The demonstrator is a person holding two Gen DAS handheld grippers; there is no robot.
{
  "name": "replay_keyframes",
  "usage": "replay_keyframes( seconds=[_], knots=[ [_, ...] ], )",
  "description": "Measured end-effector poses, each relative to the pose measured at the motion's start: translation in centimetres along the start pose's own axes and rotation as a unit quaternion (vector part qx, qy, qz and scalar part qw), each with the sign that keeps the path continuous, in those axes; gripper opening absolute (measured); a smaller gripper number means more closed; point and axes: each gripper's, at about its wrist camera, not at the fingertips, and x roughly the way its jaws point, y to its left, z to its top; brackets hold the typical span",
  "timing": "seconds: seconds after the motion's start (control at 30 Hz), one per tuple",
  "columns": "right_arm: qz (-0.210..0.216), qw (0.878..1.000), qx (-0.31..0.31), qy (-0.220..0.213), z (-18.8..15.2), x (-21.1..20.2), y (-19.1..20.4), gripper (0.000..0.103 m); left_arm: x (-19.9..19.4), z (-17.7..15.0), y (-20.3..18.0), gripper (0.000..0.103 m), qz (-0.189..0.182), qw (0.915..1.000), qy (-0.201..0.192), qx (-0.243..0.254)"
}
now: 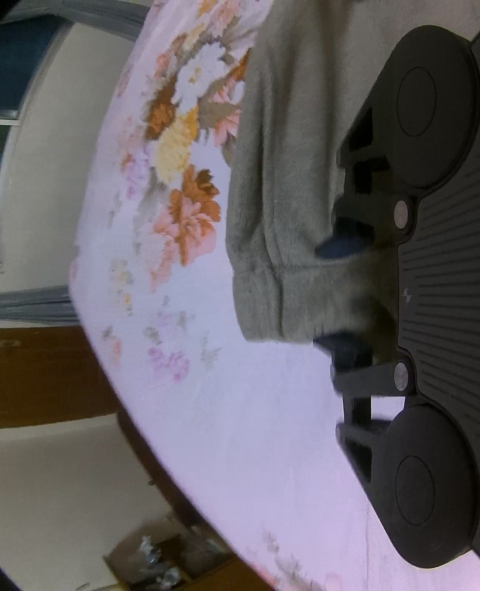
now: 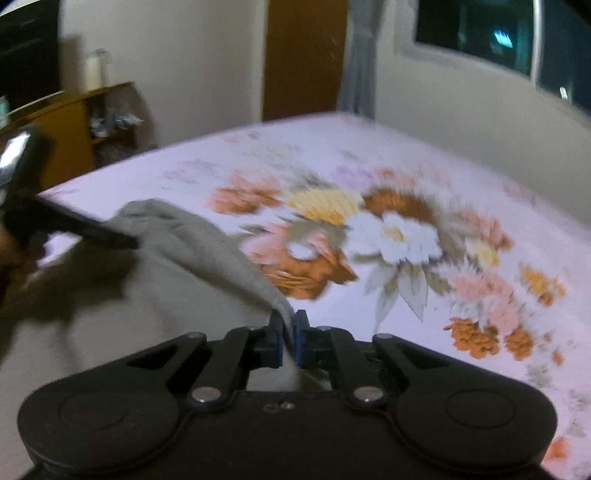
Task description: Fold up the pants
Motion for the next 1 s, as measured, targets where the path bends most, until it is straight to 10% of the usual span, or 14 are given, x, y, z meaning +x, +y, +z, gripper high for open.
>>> replay_keyframes(
  seconds=[0.23, 0.5, 0.67, 1.0],
  knots=[
    [0.022, 0.999, -0.029, -0.002, -5.6, -9.2, 9.3, 0.005, -8.2, -3.2, 2.9, 0.030, -0.036, 0.9992, -0.017, 0.000],
    [0.013, 0.997, 0.055, 0.061, -10.4, -9.0, 12.3, 0.021, -12.3, -10.5, 6.0, 0.031, -0.052, 0.9967, 0.063, -0.005],
    [-0.004, 0.990, 0.130, 0.057, -10.5, -11.6, 10.4, 0.033, -15.9, -13.6, 8.9, 0.075, -0.071, 0.9932, 0.067, -0.064],
    [0.008, 0.934, 0.348, 0.076, -13.3, -11.1, 4.6, 0.036, -14.2, -14.9, 9.5, 0.075, -0.165, 0.9556, 0.109, -0.218]
  ],
)
